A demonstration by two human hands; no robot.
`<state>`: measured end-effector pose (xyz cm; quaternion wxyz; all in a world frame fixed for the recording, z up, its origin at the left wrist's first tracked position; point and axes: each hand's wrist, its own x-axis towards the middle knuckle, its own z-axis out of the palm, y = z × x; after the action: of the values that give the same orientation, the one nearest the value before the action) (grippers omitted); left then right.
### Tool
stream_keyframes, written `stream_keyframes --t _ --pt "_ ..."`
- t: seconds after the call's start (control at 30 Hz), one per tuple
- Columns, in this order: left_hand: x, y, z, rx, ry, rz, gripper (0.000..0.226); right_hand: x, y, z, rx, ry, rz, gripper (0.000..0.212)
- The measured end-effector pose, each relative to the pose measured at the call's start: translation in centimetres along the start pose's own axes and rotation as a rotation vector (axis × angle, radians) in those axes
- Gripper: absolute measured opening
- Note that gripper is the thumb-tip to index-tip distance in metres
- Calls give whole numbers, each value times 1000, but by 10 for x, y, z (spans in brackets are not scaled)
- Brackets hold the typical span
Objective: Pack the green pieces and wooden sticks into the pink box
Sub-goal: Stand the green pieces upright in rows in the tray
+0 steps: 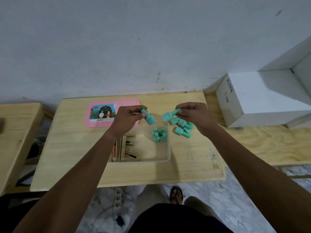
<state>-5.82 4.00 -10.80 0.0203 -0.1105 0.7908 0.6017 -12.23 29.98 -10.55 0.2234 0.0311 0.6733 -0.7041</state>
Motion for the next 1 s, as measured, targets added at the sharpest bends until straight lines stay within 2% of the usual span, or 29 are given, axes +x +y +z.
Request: stream_keyframes --t 0.13,0.3,0.53,0.7,1.0 --pt "-14 -1 6 46 27 9 21 -13 2 3 -130 -23 -41 16" --pt "-24 -13 9 161 -32 -6 22 -20 9 11 -490 -7 -97 14" --pt "-37 -45 25 307 -44 13 23 -18 30 37 -892 -243 -208 16" --pt "-45 -60 42 399 -40 51 19 -13 45 43 -1106 -302 -338 19" --pt "-49 -73 60 432 -24 74 23 -15 65 47 -1401 -210 -511 21"
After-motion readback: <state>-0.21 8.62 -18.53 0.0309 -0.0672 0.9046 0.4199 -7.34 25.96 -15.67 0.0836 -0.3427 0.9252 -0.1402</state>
